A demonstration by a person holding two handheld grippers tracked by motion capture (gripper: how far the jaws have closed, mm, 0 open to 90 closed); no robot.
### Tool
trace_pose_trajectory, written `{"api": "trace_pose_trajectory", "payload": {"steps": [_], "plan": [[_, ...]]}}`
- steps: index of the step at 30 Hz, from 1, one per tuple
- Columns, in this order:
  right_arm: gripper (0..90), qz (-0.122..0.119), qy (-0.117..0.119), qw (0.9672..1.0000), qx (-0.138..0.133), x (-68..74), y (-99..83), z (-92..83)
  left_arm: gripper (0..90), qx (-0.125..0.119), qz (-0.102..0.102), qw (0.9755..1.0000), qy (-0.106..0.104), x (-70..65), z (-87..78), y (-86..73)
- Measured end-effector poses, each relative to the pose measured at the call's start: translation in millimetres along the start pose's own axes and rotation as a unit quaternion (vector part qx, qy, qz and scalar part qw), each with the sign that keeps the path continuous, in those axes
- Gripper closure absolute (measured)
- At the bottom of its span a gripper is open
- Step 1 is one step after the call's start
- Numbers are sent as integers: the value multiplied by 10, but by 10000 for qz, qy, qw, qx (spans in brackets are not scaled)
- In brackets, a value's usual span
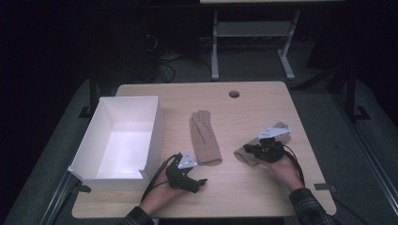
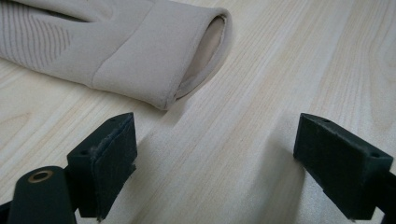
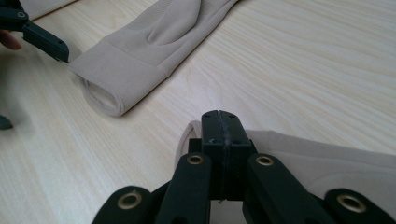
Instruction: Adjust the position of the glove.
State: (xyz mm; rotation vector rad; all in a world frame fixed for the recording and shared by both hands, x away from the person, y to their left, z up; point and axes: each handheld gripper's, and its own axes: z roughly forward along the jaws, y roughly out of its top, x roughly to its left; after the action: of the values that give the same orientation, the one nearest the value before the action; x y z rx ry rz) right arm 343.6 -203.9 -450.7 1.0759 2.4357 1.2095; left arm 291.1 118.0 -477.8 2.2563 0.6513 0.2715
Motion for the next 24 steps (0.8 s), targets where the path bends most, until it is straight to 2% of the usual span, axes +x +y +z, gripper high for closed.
{"api": "trace_pose_trajectory", "payload": {"steps": [3,4,10,11,24], "plan": [[900,21,64,10000,64,23,6,67,127,-2,2,10000,0,0,0,0],[900,-20,82,9998,199,47,-1,109,127,-1,4,10000,0,1,0,0],[900,-44,5,9995,328,36,-24,181,127,-3,6,10000,2,1,1,-1],[900,-29,-38,9987,499,40,-41,220,128,-5,6,10000,2,1,1,-1],[900,-90,2,9982,588,51,-116,142,128,14,10,10000,17,1,-6,-6]]}}
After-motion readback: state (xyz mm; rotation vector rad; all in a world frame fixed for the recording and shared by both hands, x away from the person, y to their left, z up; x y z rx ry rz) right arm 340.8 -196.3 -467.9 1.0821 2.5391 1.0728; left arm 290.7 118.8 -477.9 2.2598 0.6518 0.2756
